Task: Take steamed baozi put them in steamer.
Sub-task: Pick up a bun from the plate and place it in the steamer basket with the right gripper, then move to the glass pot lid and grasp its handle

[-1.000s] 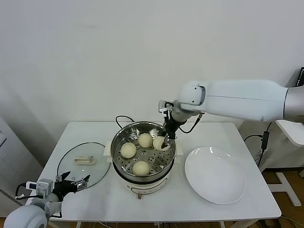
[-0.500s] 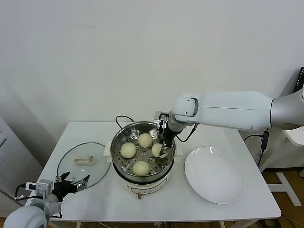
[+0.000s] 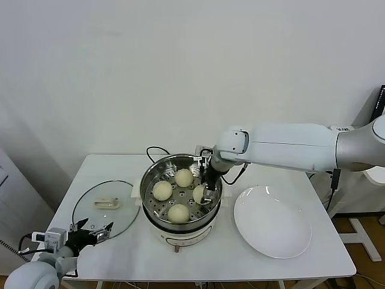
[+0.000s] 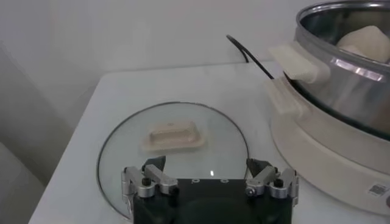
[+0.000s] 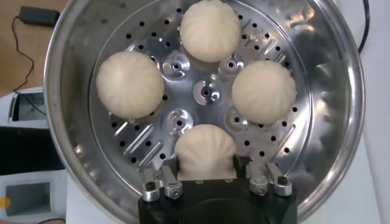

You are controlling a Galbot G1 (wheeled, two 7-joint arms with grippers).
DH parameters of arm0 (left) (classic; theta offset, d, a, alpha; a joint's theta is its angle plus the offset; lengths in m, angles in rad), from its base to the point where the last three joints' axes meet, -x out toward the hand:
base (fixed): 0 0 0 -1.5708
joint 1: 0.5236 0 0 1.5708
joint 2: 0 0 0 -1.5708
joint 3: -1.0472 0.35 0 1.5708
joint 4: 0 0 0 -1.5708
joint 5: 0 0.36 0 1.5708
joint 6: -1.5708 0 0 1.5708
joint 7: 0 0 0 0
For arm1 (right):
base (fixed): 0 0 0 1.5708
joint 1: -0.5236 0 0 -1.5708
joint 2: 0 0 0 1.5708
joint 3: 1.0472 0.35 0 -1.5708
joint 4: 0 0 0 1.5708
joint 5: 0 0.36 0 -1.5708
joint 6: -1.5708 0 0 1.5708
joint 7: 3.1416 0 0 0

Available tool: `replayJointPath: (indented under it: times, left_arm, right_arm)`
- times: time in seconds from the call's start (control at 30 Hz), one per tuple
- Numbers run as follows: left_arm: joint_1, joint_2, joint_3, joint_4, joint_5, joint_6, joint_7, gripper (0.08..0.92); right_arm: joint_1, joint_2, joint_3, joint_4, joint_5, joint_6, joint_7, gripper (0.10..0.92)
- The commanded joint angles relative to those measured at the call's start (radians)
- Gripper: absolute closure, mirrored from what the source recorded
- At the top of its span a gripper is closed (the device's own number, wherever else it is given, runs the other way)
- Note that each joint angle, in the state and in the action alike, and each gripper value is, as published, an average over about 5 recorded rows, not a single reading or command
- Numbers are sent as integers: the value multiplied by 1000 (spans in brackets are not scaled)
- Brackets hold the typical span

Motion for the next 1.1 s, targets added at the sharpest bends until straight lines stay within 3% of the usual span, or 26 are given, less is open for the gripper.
replayJointPath:
  times: [0.03, 0.37, 0.7, 0.9, 1.1]
  left_arm:
    - [0, 1, -2, 0, 0, 0, 0, 177]
    - [-11, -7, -8, -1, 2, 2, -3, 177]
    - [-29, -18, -29, 3, 4, -11, -1, 177]
    - [-26, -13, -37, 13, 34, -53, 5, 177]
    - [-13, -12, -47, 17, 141, -110, 10, 177]
  right_arm:
    - [20, -60, 72, 6, 22, 1, -21, 232]
    - [-66, -284, 307, 30, 45, 78, 14, 203]
    - [-568, -511, 896, 64, -12, 307, 289, 203]
    - [-947, -544, 1294, 132, -112, 421, 517, 203]
    - [-1388, -426, 1734, 195, -314, 501, 643, 203]
